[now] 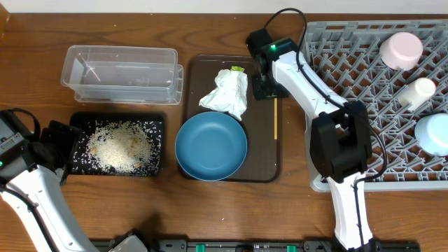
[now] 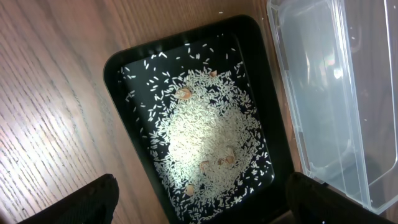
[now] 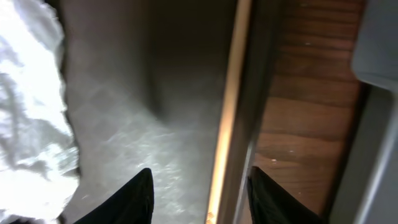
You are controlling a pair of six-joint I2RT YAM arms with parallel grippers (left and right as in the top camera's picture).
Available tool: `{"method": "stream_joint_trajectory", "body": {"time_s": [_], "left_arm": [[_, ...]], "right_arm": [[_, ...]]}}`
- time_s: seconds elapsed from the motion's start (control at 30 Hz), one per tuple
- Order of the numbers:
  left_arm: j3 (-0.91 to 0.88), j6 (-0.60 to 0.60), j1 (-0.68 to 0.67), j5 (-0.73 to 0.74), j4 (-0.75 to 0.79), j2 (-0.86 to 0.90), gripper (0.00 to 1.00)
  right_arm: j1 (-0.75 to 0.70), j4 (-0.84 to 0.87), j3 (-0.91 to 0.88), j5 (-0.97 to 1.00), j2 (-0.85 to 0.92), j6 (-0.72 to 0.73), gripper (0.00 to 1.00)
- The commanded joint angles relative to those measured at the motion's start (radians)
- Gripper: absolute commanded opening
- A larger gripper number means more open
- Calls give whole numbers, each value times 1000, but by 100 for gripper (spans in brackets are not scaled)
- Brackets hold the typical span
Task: Sort waste into correct bins and load items into the dishwasher rack
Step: 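Grasp the second wooden chopstick with the right gripper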
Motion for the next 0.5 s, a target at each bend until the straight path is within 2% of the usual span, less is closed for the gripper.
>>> {"method": "stream_joint_trajectory", "body": {"time_s": [0.0, 0.23, 0.47], "left_arm": [[16, -9, 4, 1, -4, 0, 89], [16, -9, 4, 1, -4, 0, 89], [16, -9, 4, 1, -4, 0, 89]], "right_arm": [[0, 0, -9, 50, 4, 31, 49], [5, 8, -10, 14, 47, 31, 44], [9, 11, -10, 11, 52, 31, 46]]}}
